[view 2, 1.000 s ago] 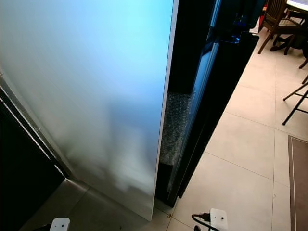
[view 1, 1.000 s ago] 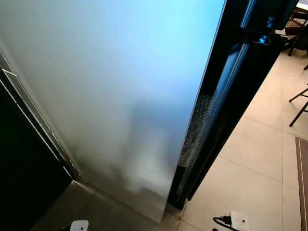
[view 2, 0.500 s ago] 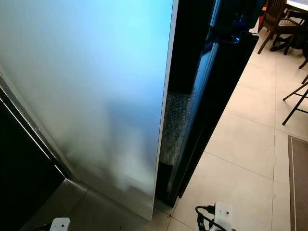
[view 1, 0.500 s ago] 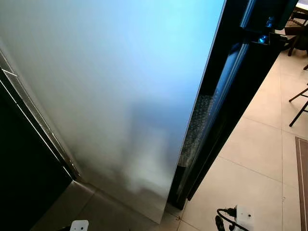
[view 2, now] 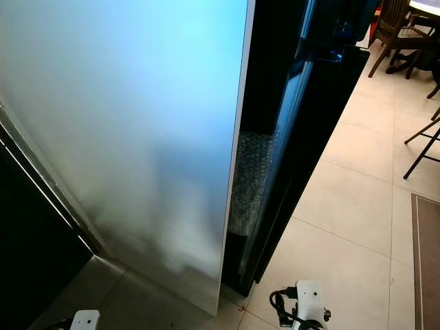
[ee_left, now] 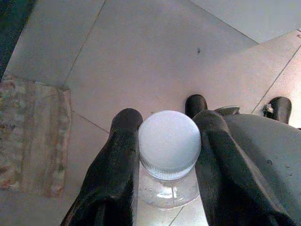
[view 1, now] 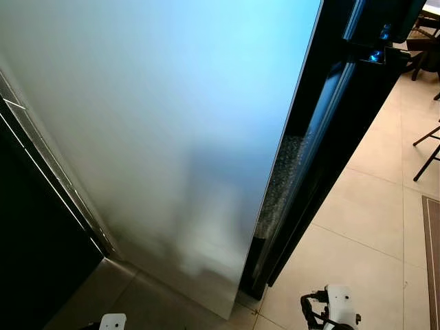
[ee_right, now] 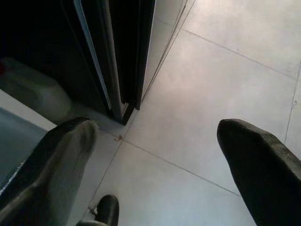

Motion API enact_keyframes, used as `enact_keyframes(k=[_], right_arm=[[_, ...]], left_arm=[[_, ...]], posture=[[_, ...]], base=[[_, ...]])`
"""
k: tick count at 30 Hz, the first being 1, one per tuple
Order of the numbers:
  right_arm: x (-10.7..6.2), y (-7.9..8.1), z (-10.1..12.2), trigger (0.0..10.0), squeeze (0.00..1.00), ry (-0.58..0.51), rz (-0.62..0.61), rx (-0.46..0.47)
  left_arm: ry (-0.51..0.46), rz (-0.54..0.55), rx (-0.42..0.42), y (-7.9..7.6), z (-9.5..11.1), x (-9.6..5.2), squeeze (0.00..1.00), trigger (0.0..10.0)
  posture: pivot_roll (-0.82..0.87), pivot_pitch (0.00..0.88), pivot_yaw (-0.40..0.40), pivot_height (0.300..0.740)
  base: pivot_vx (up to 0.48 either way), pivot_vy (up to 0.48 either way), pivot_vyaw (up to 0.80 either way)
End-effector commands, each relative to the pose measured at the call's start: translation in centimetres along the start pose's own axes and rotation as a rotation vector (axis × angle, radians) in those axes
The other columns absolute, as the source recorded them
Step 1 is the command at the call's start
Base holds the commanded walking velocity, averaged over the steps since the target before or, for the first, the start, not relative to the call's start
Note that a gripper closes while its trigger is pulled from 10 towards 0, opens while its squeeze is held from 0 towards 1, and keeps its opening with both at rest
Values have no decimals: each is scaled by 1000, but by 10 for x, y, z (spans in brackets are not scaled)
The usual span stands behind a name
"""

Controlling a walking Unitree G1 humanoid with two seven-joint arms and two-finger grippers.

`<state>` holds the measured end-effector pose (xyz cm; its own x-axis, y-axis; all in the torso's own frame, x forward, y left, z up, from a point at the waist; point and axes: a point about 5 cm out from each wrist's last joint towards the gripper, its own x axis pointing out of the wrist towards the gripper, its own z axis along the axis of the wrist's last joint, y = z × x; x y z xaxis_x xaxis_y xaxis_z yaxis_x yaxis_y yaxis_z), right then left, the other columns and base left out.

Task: Restocking fridge

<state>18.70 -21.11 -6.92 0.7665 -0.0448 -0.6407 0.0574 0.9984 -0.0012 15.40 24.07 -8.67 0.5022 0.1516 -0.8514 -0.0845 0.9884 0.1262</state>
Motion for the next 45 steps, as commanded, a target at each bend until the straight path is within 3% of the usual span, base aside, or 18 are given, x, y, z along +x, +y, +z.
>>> enact_keyframes(k=[1,14,15,17,21,22,27,29,34,37,39,45], right_arm=[[-1,-4,-1,10000,0,-5,-12,2],[-3,-4,2,10000,0,-70,-14,36],[15,7,54,10000,0,-222,11,12],[28,27,134,10000,0,-447,57,-18],[29,23,123,10000,0,-400,39,23],[29,6,100,10000,0,-259,-106,67],[25,-9,85,10000,0,-219,-204,187],[22,-16,80,10000,0,-226,-205,174],[23,-12,78,10000,0,-207,-133,148],[25,-1,72,10000,0,-143,-30,127],[26,10,64,10000,0,-70,61,39],[25,14,59,10000,0,-41,163,-36]], left_arm=[[7,6,7,2,-2,0,0,10000],[9,-3,44,1,-1,0,0,10000],[8,-3,45,0,-1,0,0,10000],[8,-5,48,0,-2,0,0,10000],[11,-9,59,0,-3,0,0,10000],[11,-7,56,0,-3,0,0,10000],[11,-6,54,0,-2,0,0,10000],[12,-3,49,0,-2,0,0,10000],[14,-1,50,0,-2,0,0,10000],[13,0,48,0,-2,0,0,10000],[14,0,49,0,-2,0,0,10000],[13,1,51,0,-2,0,0,10000]], posture=[[44,0,-50,740],[32,0,-44,740],[32,0,-44,740],[30,0,-45,740],[29,0,-51,740],[33,0,-59,740],[35,0,-62,740],[35,0,-62,740],[33,0,-64,740],[34,0,-62,740],[34,0,-62,740],[35,0,-60,740]], base=[[0,0,0],[0,0,0],[0,0,0],[0,0,0],[0,0,0],[0,0,0],[0,0,0],[0,0,0],[0,0,0],[0,0,0],[0,0,0],[0,0,0]])
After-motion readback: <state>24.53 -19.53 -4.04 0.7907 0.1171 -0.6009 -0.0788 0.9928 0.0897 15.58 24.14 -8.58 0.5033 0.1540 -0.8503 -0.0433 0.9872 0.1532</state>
